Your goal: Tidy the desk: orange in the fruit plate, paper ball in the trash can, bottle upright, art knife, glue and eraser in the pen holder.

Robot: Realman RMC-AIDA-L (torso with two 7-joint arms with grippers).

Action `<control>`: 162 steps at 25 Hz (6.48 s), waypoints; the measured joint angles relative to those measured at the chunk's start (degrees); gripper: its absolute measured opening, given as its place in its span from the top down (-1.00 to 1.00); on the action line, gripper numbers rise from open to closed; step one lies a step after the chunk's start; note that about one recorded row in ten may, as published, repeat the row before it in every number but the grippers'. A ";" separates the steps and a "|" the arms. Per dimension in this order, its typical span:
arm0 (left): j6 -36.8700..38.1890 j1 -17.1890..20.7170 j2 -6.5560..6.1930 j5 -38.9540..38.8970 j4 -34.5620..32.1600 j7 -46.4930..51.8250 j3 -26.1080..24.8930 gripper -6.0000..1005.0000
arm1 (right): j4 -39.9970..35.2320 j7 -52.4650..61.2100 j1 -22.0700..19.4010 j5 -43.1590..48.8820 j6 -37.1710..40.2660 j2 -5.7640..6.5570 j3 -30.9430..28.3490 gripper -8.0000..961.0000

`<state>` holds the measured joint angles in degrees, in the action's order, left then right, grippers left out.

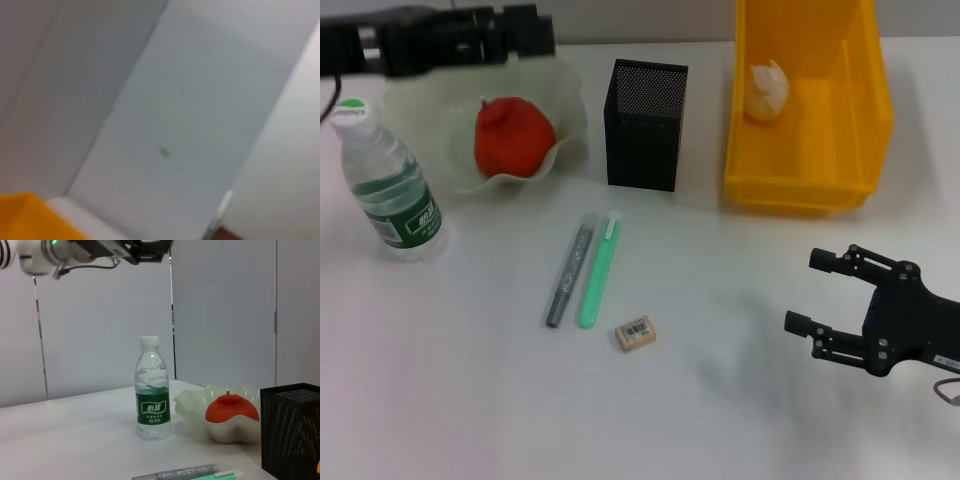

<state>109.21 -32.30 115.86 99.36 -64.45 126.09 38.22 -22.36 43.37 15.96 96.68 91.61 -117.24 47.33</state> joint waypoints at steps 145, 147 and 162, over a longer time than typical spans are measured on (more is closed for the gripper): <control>-33.98 -23.97 3.31 41.92 20.51 30.06 56.94 -0.25 | 0.39 0.05 1.45 0.43 -1.70 -1.28 0.22 -0.61; -34.00 -23.93 3.32 41.95 20.50 30.06 57.18 -0.24 | 0.39 0.05 1.45 0.43 -1.70 -1.47 0.24 -0.61; -34.53 -23.85 3.31 42.08 20.44 28.97 58.71 -0.08 | 0.39 0.16 1.45 0.43 -1.20 -1.59 0.00 -0.60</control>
<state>74.68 -56.16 119.18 141.44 -44.01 155.06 96.93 -21.97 43.53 17.41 97.12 90.41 -118.83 47.33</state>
